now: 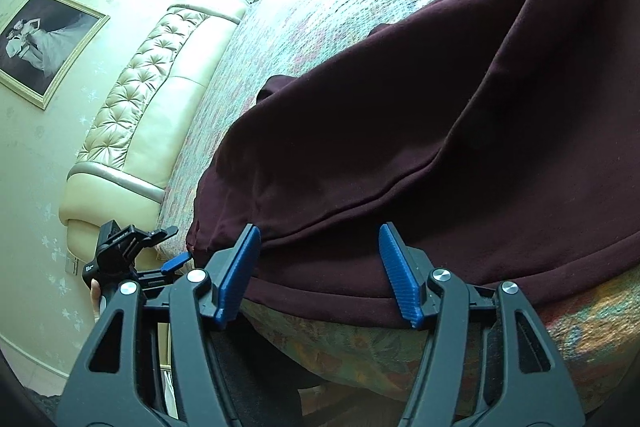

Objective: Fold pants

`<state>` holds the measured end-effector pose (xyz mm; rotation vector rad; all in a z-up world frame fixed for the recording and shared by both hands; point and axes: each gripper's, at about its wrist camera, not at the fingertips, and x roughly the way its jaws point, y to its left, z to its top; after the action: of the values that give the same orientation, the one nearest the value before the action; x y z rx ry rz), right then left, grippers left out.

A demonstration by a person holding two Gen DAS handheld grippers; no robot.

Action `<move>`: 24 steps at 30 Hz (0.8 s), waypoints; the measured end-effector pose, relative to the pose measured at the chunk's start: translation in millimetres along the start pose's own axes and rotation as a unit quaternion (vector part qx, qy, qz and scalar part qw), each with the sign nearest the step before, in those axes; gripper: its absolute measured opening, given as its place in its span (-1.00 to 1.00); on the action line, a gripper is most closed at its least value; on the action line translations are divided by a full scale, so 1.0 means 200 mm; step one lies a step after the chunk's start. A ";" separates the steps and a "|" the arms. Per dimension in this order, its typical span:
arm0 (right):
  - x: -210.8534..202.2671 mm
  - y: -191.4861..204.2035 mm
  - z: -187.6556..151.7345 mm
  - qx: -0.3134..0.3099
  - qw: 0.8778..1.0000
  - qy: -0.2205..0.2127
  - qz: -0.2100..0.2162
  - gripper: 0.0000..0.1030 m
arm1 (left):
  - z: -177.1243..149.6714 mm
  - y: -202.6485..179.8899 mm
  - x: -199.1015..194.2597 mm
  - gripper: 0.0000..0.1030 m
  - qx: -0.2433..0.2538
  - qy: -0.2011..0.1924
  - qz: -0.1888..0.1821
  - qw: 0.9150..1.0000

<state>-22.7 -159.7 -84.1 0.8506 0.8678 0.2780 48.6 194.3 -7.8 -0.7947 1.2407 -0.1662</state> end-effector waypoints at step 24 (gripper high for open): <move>0.06 -0.14 0.08 0.120 0.992 -0.044 -0.019 -0.92 | -0.01 0.04 0.02 -0.55 -0.016 -0.050 0.044 0.998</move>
<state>-6.5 -179.5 -106.1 1.0605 0.8445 0.1031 46.3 196.4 -16.1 -0.7662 1.1824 -0.0349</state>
